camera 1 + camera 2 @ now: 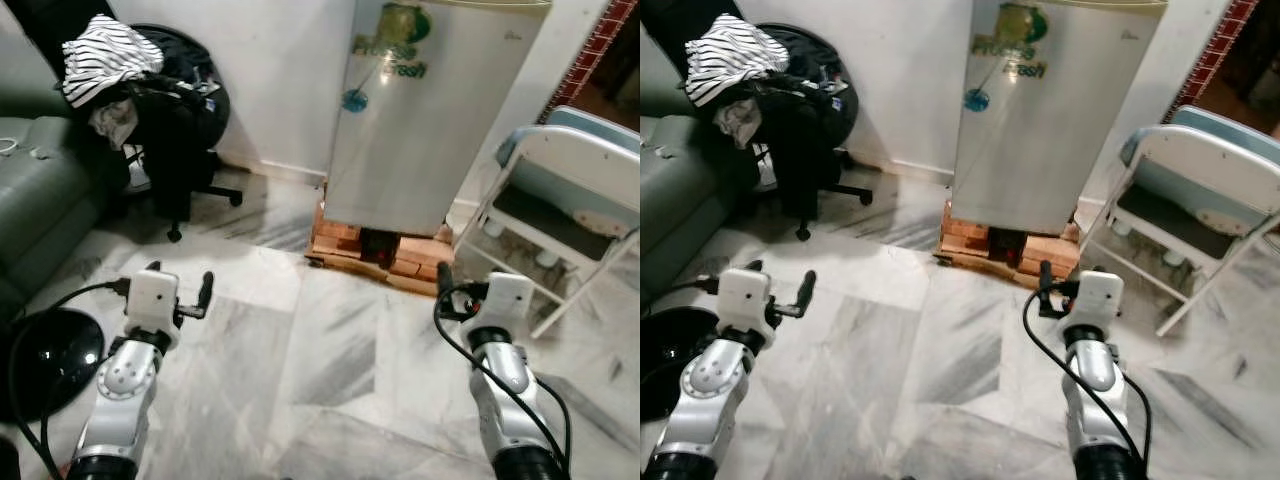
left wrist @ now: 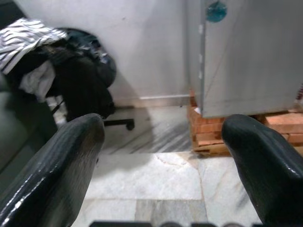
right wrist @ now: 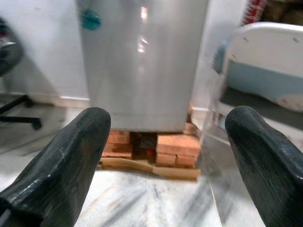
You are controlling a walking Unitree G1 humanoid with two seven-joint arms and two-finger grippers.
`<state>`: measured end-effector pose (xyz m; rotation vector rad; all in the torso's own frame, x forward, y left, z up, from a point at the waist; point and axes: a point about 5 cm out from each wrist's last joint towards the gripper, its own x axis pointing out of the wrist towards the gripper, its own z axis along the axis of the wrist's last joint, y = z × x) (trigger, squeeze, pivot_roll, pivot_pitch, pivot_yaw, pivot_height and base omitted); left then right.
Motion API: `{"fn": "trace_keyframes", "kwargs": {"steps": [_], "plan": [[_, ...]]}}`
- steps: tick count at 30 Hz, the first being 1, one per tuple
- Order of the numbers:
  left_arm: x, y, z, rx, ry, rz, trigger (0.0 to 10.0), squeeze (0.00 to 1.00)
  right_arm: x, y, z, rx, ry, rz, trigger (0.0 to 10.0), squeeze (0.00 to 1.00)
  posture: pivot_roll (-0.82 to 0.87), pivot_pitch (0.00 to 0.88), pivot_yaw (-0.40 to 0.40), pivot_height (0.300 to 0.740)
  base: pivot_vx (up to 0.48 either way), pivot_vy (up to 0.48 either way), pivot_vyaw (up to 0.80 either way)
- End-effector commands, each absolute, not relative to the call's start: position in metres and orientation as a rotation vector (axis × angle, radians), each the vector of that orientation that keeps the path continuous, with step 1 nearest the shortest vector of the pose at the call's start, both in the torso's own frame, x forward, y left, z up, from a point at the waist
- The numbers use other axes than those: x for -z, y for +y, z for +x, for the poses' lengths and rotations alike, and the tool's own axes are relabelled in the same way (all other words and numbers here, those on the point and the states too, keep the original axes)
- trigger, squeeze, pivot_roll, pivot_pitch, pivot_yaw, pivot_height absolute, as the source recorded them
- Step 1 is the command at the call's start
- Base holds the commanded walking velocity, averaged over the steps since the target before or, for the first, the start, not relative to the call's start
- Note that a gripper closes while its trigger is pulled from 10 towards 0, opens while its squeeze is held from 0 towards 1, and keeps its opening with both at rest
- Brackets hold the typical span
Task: Restocking fridge
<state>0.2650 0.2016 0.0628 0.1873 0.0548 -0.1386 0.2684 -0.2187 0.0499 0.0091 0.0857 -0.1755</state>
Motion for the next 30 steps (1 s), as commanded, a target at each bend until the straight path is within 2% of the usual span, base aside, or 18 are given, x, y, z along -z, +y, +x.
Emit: {"fn": "trace_keyframes", "kwargs": {"steps": [1, 17, 27, 30], "plan": [[-0.0661, 0.2090, 0.2655, 0.123, 0.046, 0.195, 10.0, 0.00, -0.0549, -0.2129, 0.2744, 0.165, 0.064, 0.018, 10.0, 0.00, 0.04, 0.000, -0.024, 0.740, 0.409, 0.251, 0.00], [-0.0645, 0.2085, 0.2622, 0.170, 0.048, 0.195, 10.0, 0.00, -0.0561, -0.2130, 0.2793, 0.167, 0.059, 0.006, 10.0, 0.00, 0.04, 0.000, -0.022, 0.740, 0.462, 0.000, 0.00], [-0.0603, 0.2104, 0.2612, 0.152, 0.083, 0.171, 10.0, 0.00, -0.0536, -0.2119, 0.2794, 0.155, 0.070, 0.002, 10.0, 0.00, 0.05, 0.000, -0.029, 0.740, 0.454, 0.000, -0.78], [-0.0595, 0.2122, 0.2613, 0.142, 0.090, 0.164, 10.0, 0.00, -0.0544, -0.2110, 0.2808, 0.148, 0.069, -0.001, 10.0, 0.00, 0.05, 0.000, -0.033, 0.740, 0.408, 0.253, -0.80]]}}
